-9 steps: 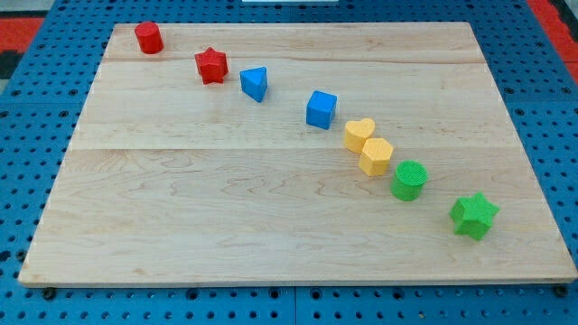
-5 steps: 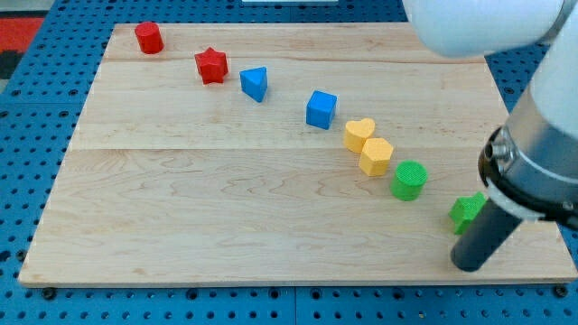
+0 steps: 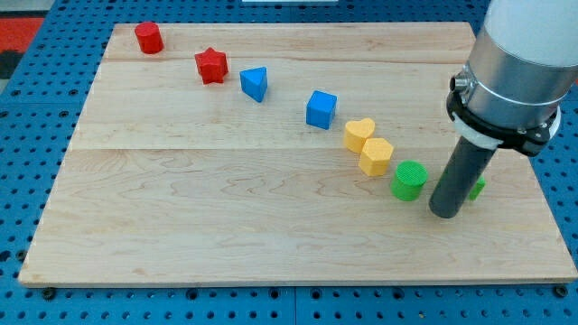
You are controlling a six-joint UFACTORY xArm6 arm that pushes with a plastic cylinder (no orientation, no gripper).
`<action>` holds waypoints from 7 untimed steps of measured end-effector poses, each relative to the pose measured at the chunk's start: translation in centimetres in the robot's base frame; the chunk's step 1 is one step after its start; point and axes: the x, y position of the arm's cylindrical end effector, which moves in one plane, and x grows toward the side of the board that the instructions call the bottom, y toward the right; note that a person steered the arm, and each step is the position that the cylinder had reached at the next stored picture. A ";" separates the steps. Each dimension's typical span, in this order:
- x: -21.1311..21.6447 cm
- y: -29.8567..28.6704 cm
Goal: Move the green star top right to the yellow heart
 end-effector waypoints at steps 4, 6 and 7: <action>-16.1 0.3; -14.7 2.0; -13.1 2.7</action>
